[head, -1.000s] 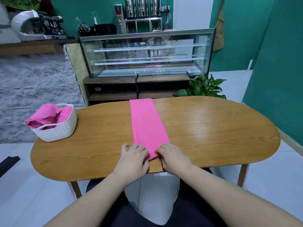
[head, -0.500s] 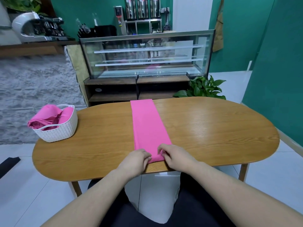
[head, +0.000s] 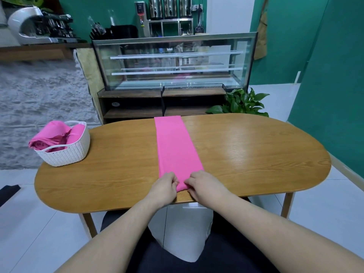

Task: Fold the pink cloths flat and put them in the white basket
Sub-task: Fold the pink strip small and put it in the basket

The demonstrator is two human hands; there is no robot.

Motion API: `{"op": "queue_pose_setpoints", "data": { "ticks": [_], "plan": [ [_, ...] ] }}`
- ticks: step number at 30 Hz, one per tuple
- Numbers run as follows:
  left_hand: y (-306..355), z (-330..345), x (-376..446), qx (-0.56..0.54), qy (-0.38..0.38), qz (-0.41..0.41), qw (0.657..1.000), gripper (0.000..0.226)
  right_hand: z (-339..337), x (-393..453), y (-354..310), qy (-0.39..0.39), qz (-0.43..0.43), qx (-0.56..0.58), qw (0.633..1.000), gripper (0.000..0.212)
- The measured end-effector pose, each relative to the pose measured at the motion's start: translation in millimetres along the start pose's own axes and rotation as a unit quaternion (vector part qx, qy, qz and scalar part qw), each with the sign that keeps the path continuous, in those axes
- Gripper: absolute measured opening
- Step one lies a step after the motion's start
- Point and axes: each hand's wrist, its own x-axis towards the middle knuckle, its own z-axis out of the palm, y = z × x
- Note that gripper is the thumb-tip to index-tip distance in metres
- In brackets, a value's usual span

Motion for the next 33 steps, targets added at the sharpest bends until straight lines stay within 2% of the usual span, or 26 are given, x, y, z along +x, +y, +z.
{"op": "queue_pose_setpoints", "data": {
  "ticks": [2,4,6,8,9,11,13,16,19,21,24,26,29,33],
  "plan": [
    [0,1,-2,-0.013,0.016,0.020,1.000,0.010,3,-3,4,0.018,0.012,0.065,0.998,0.027],
    [0,3,-6,0.079,0.064,0.054,0.993,0.011,7,-5,5,0.052,0.016,0.093,0.994,0.023],
    [-3,5,-13,0.215,0.153,0.120,0.957,0.006,12,-6,7,0.056,0.013,0.103,0.993,0.021],
    [-6,5,-19,0.295,0.183,0.193,0.918,0.009,10,-5,8,0.048,0.020,0.116,0.992,0.026],
    [-10,5,-21,0.305,0.185,0.217,0.909,0.016,8,-4,9,0.042,0.025,0.124,0.991,0.033],
    [-14,4,-22,0.285,0.164,0.247,0.912,0.023,8,-3,8,0.026,0.031,0.133,0.990,0.039],
    [-16,3,-20,0.262,0.138,0.261,0.919,0.022,10,-3,4,0.009,0.045,0.130,0.990,0.029],
    [-14,-2,-20,0.194,0.097,0.233,0.948,0.031,12,-1,-2,-0.022,0.073,0.135,0.988,0.022],
    [-11,-12,-20,0.038,0.051,0.125,0.990,0.012,7,2,-4,-0.021,0.088,0.169,0.981,0.020],
    [-11,-16,-18,-0.028,0.027,0.070,0.997,0.007,3,3,-7,-0.017,0.088,0.184,0.979,0.015],
    [-10,-20,-11,-0.023,-0.008,0.040,0.999,0.016,4,-4,-9,0.009,0.066,0.174,0.982,0.010],
    [-9,-19,-6,-0.002,-0.013,0.051,0.999,0.020,9,-11,-8,0.039,0.039,0.101,0.993,0.010],
    [-9,-15,0,0.015,-0.013,0.061,0.998,0.024,15,-15,-10,0.075,0.030,-0.001,0.997,0.022],
    [-8,-9,6,0.079,0.024,0.053,0.995,0.017,19,-5,-11,0.109,0.030,0.002,0.994,0.016]
  ]
}}
